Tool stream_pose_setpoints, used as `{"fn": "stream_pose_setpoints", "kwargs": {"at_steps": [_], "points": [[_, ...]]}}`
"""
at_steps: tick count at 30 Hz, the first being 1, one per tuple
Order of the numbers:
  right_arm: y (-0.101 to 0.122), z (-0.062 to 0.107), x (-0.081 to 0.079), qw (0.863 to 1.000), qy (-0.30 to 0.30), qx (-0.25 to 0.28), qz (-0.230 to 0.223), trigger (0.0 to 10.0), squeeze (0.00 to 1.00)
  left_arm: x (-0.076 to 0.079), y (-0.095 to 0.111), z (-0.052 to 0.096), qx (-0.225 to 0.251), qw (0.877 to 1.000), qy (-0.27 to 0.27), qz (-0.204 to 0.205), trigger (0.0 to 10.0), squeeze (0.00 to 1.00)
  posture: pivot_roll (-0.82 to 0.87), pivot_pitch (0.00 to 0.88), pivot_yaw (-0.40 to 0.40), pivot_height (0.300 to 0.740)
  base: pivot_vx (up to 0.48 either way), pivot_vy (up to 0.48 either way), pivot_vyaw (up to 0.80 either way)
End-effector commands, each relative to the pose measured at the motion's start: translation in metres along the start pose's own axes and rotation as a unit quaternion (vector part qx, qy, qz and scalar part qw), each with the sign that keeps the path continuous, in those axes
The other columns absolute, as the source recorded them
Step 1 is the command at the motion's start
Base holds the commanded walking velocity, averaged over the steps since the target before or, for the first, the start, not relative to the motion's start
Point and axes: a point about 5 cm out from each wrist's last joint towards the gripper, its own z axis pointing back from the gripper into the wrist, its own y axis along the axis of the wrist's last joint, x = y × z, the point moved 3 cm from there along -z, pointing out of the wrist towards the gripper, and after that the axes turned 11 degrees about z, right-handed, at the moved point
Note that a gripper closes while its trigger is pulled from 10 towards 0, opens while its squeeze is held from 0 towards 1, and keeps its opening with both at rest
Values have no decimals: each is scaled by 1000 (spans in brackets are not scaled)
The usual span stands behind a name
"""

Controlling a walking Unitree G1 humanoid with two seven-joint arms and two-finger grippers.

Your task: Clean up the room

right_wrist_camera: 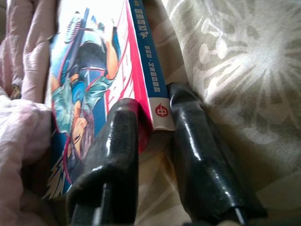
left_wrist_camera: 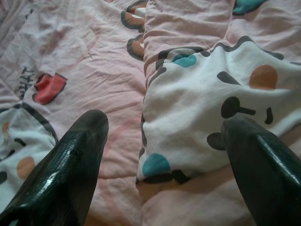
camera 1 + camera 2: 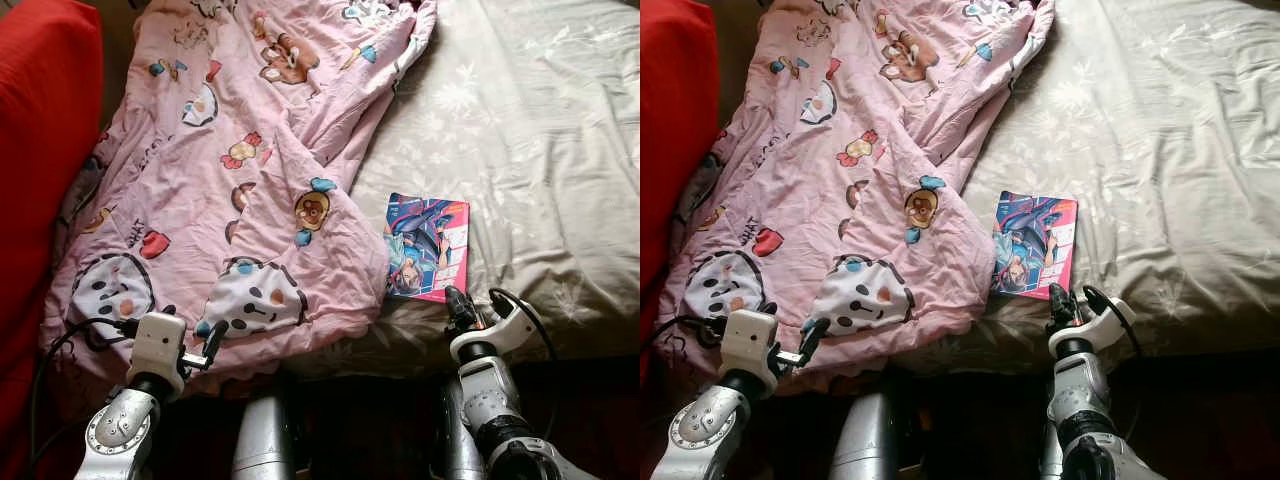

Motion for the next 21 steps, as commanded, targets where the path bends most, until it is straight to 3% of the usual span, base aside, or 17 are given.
{"fn": "stream_pose_setpoints", "kwargs": {"at_steps": [1, 15, 21], "points": [[-26, 9, 2, 999, -14, -46, -17, 0, 0, -2, -10, 3, -18, 1000, 4, -4, 10000, 0, 184, 223, 199, 566, 0, 0, 0], [-8, 4, 3, 999, -9, -20, 36, 0, 0, 9, -14, -16, -5, 1000, 7, 12, 10000, 0, 129, 153, 142, 566, 0, 0, 0], [2, 9, 19, 997, -49, 7, 55, 0, 0, 7, -17, -25, 0, 1000, 20, 18, 10000, 0, 101, 107, 102, 566, 0, 0, 0]]}}
